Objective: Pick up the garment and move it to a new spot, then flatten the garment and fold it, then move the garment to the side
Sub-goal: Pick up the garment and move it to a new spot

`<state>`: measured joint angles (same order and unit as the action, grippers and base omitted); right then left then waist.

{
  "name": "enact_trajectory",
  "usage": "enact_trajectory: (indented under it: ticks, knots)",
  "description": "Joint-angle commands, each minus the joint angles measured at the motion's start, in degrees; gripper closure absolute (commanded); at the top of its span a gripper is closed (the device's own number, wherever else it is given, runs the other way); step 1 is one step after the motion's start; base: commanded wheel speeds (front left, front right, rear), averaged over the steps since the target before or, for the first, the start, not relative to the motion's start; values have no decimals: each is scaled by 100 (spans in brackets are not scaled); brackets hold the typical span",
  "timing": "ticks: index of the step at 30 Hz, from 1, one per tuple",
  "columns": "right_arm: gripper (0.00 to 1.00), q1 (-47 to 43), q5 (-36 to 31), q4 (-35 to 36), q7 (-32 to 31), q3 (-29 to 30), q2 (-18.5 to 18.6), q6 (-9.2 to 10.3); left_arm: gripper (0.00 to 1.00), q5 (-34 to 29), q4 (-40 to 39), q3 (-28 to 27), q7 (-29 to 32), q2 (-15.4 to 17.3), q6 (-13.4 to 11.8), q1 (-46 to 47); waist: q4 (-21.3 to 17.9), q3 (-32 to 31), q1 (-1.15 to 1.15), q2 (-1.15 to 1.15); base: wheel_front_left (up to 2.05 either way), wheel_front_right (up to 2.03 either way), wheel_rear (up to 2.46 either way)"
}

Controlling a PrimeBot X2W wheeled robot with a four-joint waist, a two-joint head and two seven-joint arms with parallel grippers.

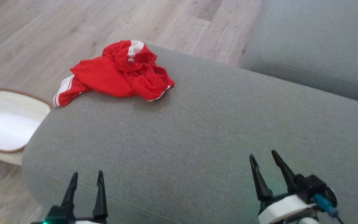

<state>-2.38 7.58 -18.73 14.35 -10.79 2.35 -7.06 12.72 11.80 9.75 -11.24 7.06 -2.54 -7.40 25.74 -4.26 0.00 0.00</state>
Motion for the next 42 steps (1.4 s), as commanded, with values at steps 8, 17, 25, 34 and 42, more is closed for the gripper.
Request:
enact_trajectory:
  ticks: [8, 17, 25, 34, 42]
  knots:
    - [0, 324, -19, 182, 65, -154, 53, -43, 0, 116, -402, -281, -73, 132, -49, 207, 86, 95, 0, 0, 0, 0, 0]
    - [0, 182, -196, 475, 65, 61, 53, -43, 0, 102, -1368, -791, 521, 1143, 147, 1140, -105, 398, 0, 0, 0, 0, 0]
    - [0, 551, -675, 736, -14, 33, 53, -43, 0, 174, -1436, -1184, 1329, 2280, 576, 3502, -825, 1318, 0, 0, 0, 0, 0]
    - [0, 1006, -1014, 1185, -247, 11, 53, -43, 0, 530, 193, -806, 1994, 2406, 844, 5437, -1628, 2216, 0, 0, 0, 0, 0]
    - [0, 1043, -1237, 1578, -385, 277, 53, -43, 0, 604, 1978, -158, 2671, 2584, 973, 5885, -2079, 3022, 0, 0, 0, 0, 0]
